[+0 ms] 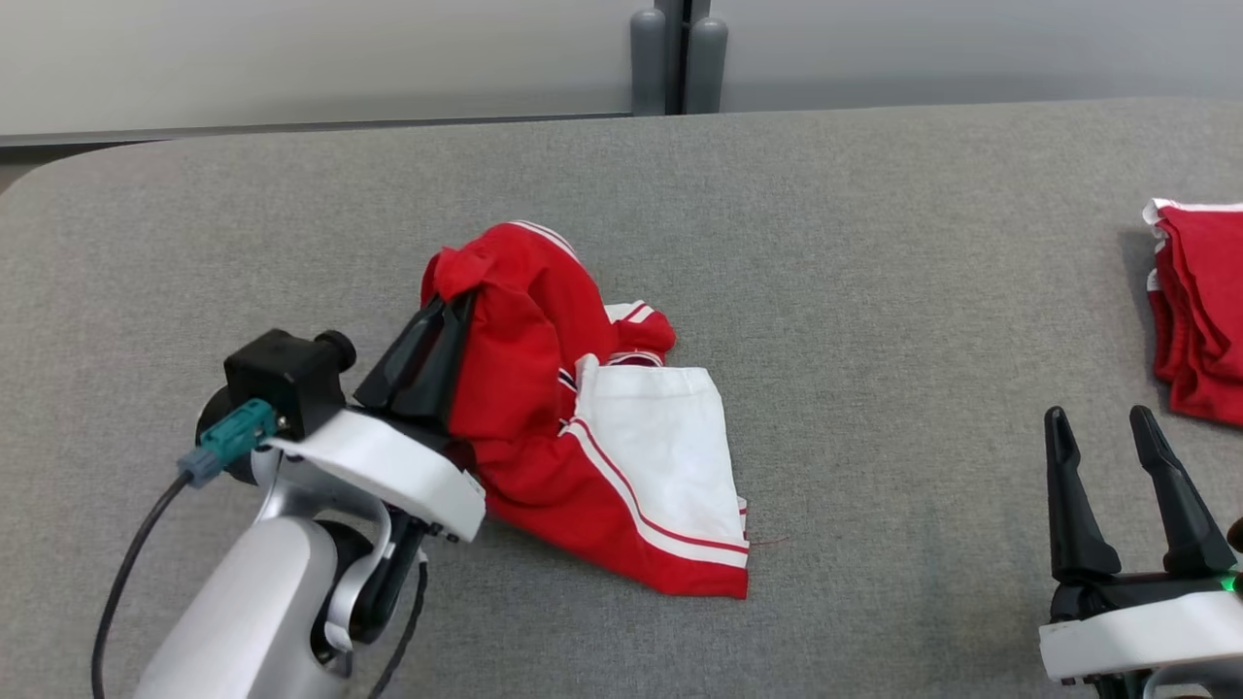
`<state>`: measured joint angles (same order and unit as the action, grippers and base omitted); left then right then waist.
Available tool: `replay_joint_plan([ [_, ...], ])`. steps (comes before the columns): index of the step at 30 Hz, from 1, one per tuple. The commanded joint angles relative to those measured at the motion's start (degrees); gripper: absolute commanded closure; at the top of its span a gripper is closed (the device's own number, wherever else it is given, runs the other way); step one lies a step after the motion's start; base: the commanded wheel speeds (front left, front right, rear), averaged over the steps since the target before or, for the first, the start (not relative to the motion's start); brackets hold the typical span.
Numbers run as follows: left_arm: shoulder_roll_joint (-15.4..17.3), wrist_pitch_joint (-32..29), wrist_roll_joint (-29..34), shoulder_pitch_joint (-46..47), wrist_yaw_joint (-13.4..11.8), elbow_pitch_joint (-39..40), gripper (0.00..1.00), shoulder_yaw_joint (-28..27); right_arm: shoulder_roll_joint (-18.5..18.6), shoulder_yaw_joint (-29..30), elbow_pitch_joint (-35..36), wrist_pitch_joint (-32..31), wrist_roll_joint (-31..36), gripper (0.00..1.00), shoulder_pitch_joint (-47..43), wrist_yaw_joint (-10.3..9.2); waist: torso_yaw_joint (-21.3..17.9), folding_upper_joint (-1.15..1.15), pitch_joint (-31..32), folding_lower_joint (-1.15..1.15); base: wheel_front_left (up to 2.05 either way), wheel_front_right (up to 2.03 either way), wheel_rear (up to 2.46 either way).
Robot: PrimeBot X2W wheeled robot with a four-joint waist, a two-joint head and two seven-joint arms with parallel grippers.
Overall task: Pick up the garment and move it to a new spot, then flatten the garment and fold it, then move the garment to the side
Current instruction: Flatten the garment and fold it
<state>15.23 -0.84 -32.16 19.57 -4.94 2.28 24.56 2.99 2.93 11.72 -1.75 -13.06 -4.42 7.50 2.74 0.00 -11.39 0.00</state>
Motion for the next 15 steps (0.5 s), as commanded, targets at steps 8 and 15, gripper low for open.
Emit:
replay_joint_plan([
  [8, -2.7, 3.8, -3.4, 11.0, 3.3, -21.8, 1.00, -3.2, 0.1, -0.9, -0.4, 0.0, 0.3, 0.00, 3.3, -0.03, -3.9, 0.00, -5.9, 0.00, 0.00, 0.00, 0.00],
  [15, -4.3, 6.1, -4.5, 17.7, 5.6, -36.9, 0.62, -4.0, 0.0, -0.9, -1.1, 0.6, 0.7, 0.00, 4.3, -0.03, -4.8, 0.00, -7.6, 0.00, 0.00, 0.00, 0.00],
])
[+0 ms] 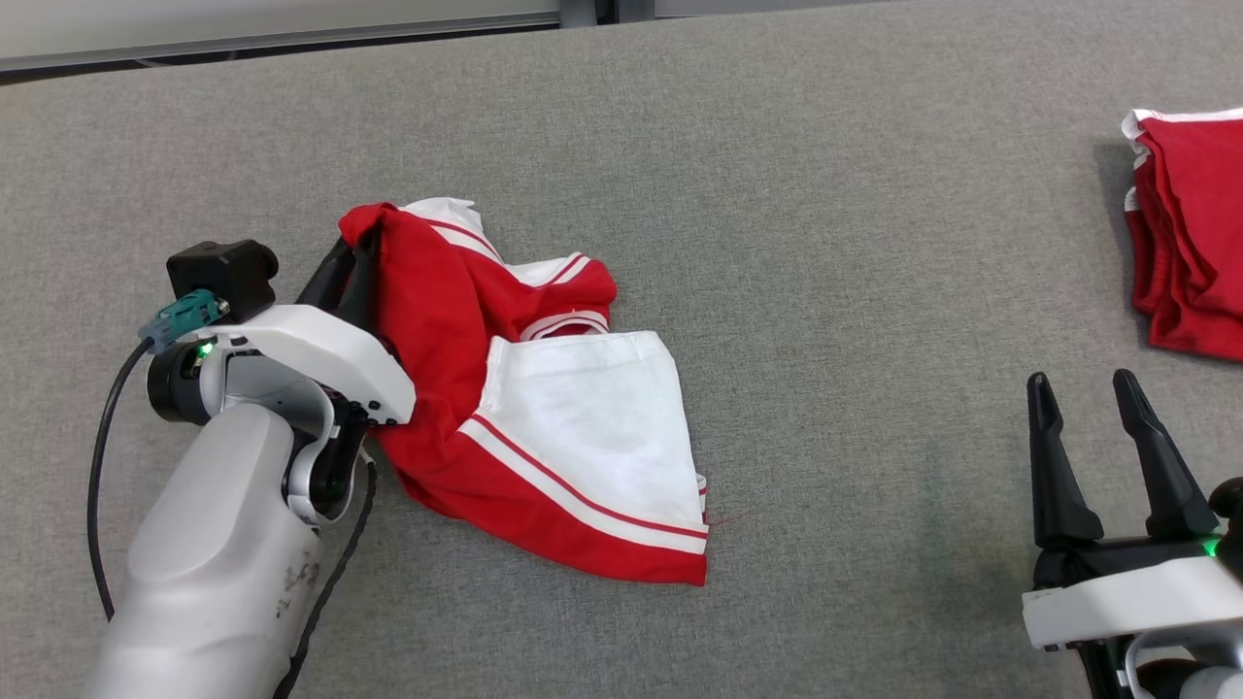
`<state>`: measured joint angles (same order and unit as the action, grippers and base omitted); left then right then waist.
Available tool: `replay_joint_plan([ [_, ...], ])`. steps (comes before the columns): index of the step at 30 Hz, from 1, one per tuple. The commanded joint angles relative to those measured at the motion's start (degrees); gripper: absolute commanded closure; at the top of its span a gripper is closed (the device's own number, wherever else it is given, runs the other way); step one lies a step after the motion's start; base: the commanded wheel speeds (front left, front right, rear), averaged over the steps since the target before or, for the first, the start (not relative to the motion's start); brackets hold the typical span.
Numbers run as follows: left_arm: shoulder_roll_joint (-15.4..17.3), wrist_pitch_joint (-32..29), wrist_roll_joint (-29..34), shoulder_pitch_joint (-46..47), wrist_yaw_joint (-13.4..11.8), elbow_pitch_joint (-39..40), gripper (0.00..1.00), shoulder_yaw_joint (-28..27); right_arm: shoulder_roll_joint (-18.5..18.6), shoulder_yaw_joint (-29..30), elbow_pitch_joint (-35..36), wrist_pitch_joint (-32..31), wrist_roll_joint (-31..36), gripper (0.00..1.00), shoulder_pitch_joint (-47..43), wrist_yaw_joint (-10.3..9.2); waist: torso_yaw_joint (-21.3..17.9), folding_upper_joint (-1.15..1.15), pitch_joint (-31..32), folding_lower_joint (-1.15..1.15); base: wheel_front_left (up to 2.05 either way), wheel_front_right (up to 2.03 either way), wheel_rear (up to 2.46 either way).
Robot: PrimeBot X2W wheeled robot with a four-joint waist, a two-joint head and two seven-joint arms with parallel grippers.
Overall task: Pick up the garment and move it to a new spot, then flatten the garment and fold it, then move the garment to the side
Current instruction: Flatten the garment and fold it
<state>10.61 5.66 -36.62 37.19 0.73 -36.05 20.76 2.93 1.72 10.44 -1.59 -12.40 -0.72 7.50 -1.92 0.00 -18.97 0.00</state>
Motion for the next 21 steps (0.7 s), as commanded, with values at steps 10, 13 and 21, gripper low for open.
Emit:
replay_joint_plan([
  [10, 0.2, 9.2, 2.8, -1.9, 1.2, -2.1, 0.00, -1.9, 0.7, -0.5, -0.2, -0.8, 1.2, 0.00, 0.8, -0.03, 2.6, 0.00, 3.3, 0.00, 0.00, 0.00, 0.00],
  [13, 0.7, 9.5, 6.3, -6.6, -0.3, 5.9, 0.00, -4.3, 1.4, -0.6, -0.1, -1.5, 1.3, 0.00, -0.4, -0.03, 4.6, 0.00, 5.5, 0.00, 0.00, 0.00, 0.00],
  [21, 2.2, 9.5, 12.6, -21.8, -2.3, 23.0, 0.00, -7.9, 2.2, -1.4, -0.2, -2.9, 0.8, 0.00, -3.2, -0.03, 6.5, 0.00, 10.6, 0.00, 0.00, 0.00, 0.00],
])
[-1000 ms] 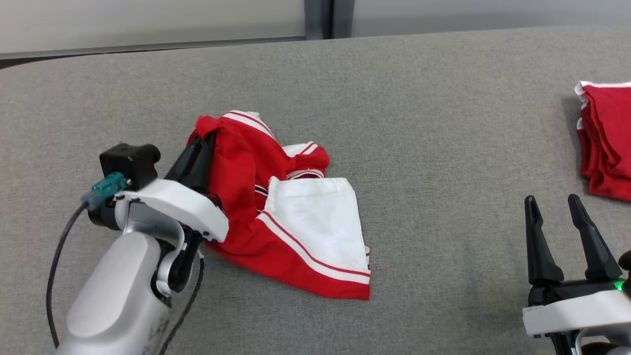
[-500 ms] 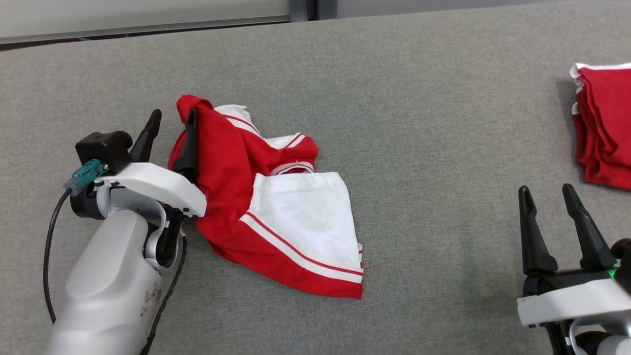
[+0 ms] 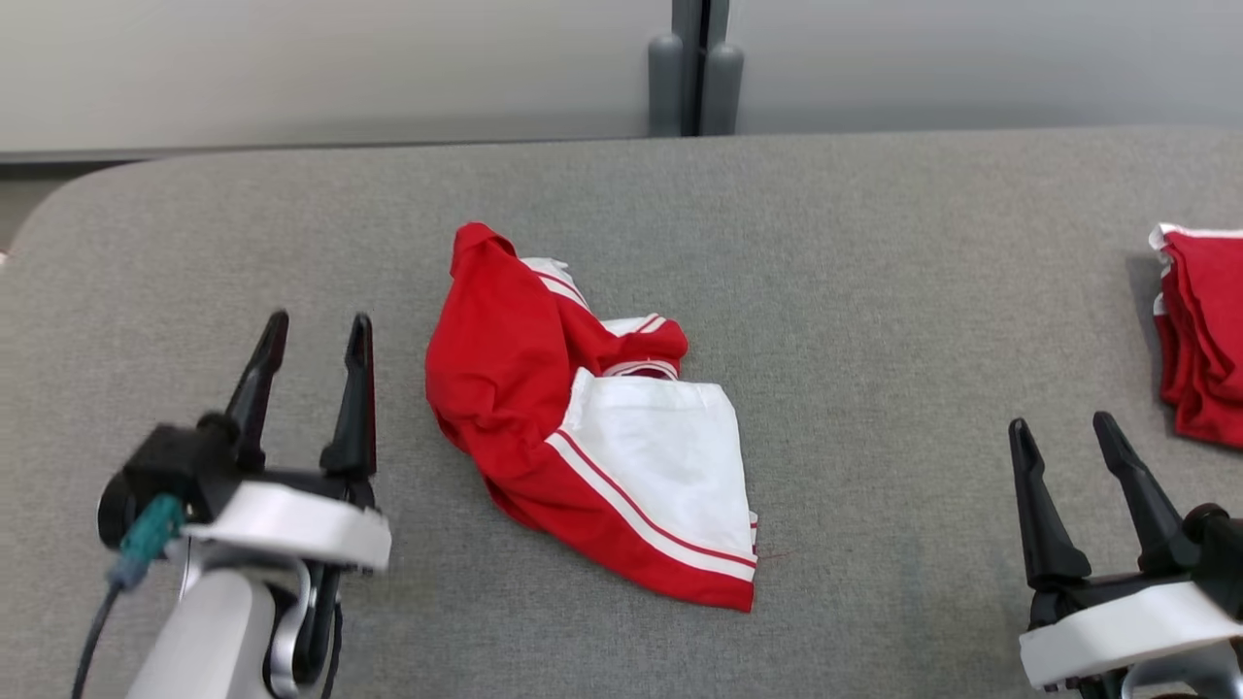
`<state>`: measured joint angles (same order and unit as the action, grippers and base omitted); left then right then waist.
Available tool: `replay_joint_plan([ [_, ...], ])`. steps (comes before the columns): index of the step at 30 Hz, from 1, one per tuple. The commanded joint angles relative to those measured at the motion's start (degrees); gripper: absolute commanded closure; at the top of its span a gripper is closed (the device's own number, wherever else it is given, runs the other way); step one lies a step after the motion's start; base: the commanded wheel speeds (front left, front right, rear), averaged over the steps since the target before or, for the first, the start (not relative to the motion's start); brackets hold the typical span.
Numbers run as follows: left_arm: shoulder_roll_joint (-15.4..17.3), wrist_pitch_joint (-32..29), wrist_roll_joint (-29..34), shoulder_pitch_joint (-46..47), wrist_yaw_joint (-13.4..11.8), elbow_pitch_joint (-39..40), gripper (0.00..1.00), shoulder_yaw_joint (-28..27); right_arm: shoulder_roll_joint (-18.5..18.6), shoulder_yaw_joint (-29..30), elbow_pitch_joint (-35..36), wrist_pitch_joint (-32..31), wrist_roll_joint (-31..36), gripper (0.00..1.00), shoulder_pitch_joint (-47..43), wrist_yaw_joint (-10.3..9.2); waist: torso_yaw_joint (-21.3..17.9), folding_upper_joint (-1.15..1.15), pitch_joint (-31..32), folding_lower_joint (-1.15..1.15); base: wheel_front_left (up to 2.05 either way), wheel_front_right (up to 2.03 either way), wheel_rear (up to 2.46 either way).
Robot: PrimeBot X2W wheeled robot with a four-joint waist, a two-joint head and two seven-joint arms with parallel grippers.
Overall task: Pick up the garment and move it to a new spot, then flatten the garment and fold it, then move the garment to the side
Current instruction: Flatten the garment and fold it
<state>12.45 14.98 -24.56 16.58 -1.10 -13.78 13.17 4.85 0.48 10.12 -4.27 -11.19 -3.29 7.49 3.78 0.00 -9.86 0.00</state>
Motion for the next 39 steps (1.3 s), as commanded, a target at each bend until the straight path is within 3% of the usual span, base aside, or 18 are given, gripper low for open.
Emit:
replay_joint_plan([
  [1, 0.5, 0.2, 0.9, -3.0, -0.7, 2.0, 0.00, -0.3, 0.4, -0.2, 0.2, -0.3, -0.5, 0.00, -1.0, -0.02, 0.9, 0.00, 2.0, 0.00, 0.00, 0.00, 0.00],
  [9, 0.5, 0.2, 1.3, -11.1, -1.7, 8.9, 0.00, -0.4, 0.8, 0.1, 1.4, -1.8, -0.7, 0.00, -3.7, -0.02, 2.3, 0.00, 4.2, 0.00, 0.00, 0.00, 0.00],
  [22, 0.3, -0.6, 1.5, -9.8, -1.1, 10.2, 0.00, 1.5, 1.8, 0.4, 0.2, -4.8, -1.1, 0.00, -2.9, -0.02, 5.6, 0.00, 2.7, 0.00, 0.00, 0.00, 0.00],
  [32, -2.9, -0.1, 2.6, -4.7, 0.5, 10.2, 0.00, 4.1, 5.2, -9.5, -11.3, -7.9, -4.2, 0.00, 5.4, -0.02, 13.9, 0.00, -3.5, 0.00, 0.00, 0.00, 0.00],
  [39, -4.5, 0.2, 3.3, -2.6, 1.5, 9.5, 0.00, 4.1, 4.9, -12.3, -21.7, -9.1, -3.9, 0.00, 11.8, -0.02, 16.0, 0.00, -6.1, 0.00, 0.00, 0.00, 0.00],
])
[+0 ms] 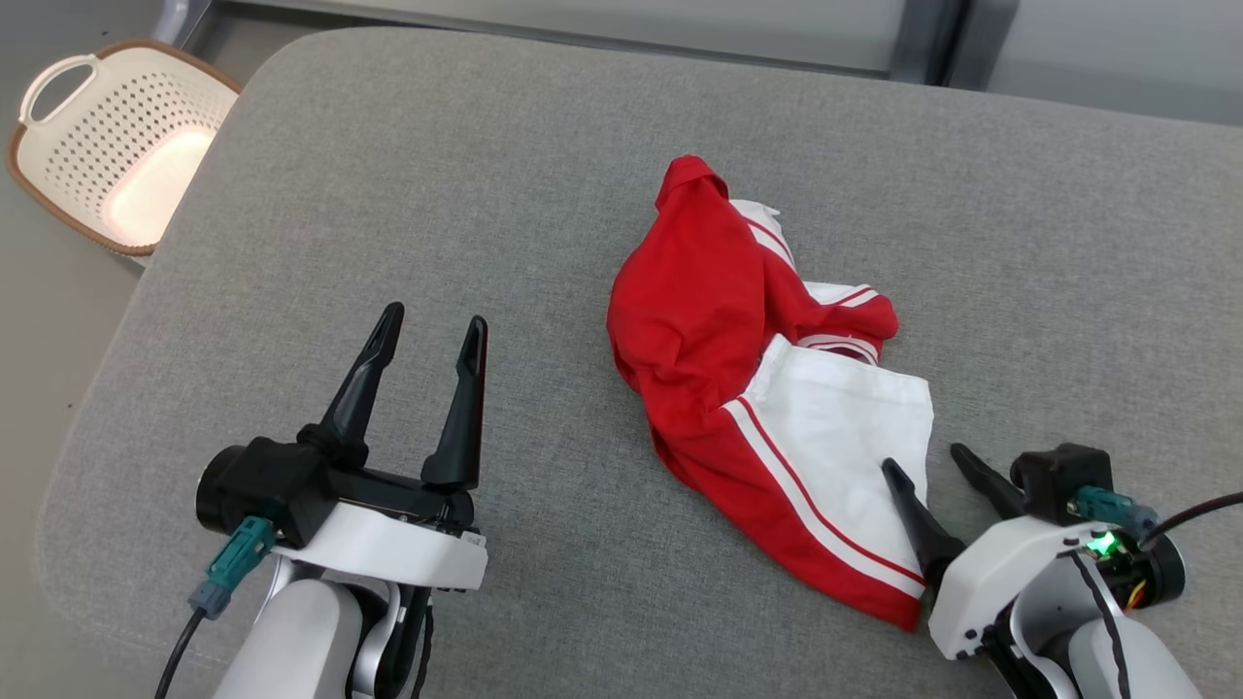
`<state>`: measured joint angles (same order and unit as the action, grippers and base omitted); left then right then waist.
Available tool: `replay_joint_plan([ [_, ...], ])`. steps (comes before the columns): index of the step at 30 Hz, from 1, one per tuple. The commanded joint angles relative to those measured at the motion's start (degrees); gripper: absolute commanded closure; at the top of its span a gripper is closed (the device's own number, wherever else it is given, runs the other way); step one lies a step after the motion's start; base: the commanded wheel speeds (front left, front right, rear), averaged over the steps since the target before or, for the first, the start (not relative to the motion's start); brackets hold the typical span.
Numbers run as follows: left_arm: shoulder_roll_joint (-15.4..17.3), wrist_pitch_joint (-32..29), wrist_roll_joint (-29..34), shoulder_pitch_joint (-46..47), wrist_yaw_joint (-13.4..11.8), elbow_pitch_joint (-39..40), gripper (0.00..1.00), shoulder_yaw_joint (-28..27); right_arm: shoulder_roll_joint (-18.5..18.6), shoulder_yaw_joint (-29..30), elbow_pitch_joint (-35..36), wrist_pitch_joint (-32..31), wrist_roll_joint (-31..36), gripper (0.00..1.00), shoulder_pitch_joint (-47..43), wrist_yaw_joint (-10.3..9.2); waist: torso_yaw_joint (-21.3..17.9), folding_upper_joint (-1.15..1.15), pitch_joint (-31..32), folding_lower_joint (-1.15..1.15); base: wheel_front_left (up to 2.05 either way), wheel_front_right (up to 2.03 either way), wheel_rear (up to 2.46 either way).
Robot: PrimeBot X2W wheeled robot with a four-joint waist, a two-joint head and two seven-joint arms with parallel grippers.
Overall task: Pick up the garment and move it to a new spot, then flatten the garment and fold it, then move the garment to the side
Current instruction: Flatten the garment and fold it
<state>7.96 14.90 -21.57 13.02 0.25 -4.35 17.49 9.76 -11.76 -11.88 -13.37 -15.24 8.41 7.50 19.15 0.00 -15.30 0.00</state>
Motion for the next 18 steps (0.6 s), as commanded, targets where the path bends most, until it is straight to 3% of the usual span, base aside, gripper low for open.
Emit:
replay_joint_plan([
  [1, -0.2, 0.3, 0.4, 0.9, 0.2, 0.0, 0.00, -0.3, -0.3, -0.2, -0.8, -0.2, 0.4, 0.00, 0.8, -0.03, 0.8, 0.00, -0.9, 0.00, 0.00, 0.00, 0.00],
  [2, -0.4, 0.3, 0.5, 1.1, 0.4, 0.0, 0.00, -0.4, -0.5, -0.6, -2.2, -0.9, 0.1, 0.00, 1.1, -0.03, 0.9, 0.00, -1.1, 0.00, 0.00, 0.00, 0.00],
  [3, -0.6, 0.3, 0.7, 1.3, 0.6, 0.0, 0.00, -0.5, -0.6, -0.8, -3.1, -1.3, 0.0, 0.49, 1.4, -0.03, 0.9, 0.00, -1.2, 0.00, 0.00, 0.00, 0.00],
  [4, -0.7, 0.3, 0.9, 1.4, 0.7, 0.0, 0.00, -0.6, -0.7, -1.0, -3.8, -1.5, -0.1, 0.68, 1.6, -0.02, 1.0, 0.00, -1.3, 0.00, 0.00, 0.00, 0.00],
  [5, -0.8, 0.3, 1.1, 1.5, 0.8, 0.0, 0.00, -0.8, -1.0, -1.2, -4.3, -1.8, -0.4, 1.00, 1.6, -0.02, 0.9, 0.00, -1.3, 0.00, 0.00, 0.00, 0.00],
  [9, -1.5, 0.3, 1.5, 0.9, 1.3, 0.0, 0.00, -1.5, -0.5, -1.1, -3.0, -0.3, 0.0, 1.00, 2.0, -0.03, 0.2, 0.00, -1.5, 0.00, 0.00, 0.00, 0.00],
  [18, -1.9, 0.3, 3.0, 0.1, 1.8, 0.2, 0.00, -3.3, 1.7, 4.9, 9.0, 3.8, 2.3, 1.00, 0.1, -0.04, -2.8, 0.00, -0.9, 0.00, 0.00, 0.00, 0.00],
])
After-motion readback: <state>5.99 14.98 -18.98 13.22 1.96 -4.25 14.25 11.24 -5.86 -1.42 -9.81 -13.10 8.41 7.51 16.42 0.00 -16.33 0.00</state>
